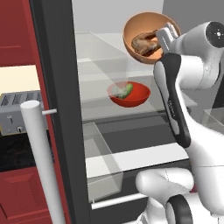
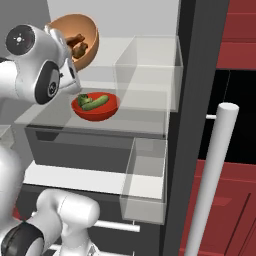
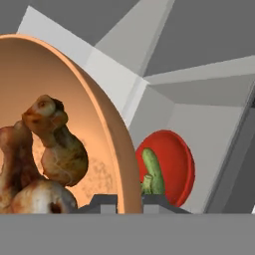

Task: Place the bowl with the broccoli and cucumber on the second highest shelf of the fridge. Place the bowl with the chicken drumsticks on the top shelf of the fridge.

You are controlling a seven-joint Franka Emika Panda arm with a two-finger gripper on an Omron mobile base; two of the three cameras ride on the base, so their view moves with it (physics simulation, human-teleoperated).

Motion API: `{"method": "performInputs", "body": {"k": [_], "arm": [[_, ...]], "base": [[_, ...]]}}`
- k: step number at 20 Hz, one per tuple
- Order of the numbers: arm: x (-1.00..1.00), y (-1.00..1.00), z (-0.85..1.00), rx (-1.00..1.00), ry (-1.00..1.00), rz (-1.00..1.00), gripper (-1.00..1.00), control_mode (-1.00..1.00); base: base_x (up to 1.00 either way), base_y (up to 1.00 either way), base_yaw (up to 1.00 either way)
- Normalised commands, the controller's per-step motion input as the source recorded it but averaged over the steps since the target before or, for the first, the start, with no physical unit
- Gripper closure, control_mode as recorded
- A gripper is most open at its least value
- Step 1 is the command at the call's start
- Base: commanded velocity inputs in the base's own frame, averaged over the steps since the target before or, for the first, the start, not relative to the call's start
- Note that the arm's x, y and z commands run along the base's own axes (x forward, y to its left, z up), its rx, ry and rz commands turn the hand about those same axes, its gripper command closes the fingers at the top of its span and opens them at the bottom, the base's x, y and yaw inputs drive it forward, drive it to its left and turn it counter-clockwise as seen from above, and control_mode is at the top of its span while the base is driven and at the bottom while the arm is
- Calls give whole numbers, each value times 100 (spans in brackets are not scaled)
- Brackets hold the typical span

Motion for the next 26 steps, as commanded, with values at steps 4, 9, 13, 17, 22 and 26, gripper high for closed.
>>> {"method": "performInputs", "body": {"k": [4,9,13,17,22,26], "arm": [[100,0,7,19,4,-5,100,-100],[100,0,0,9,13,-4,100,-100],[97,0,-3,1,21,-1,100,-100],[100,0,-1,0,9,0,100,-100],[100,0,0,-2,1,0,100,-100],[-27,3,-1,0,-4,0,-100,-100]], "base": [[0,0,0],[0,0,0],[0,0,0],[0,0,0],[0,0,0],[0,0,0]]}}
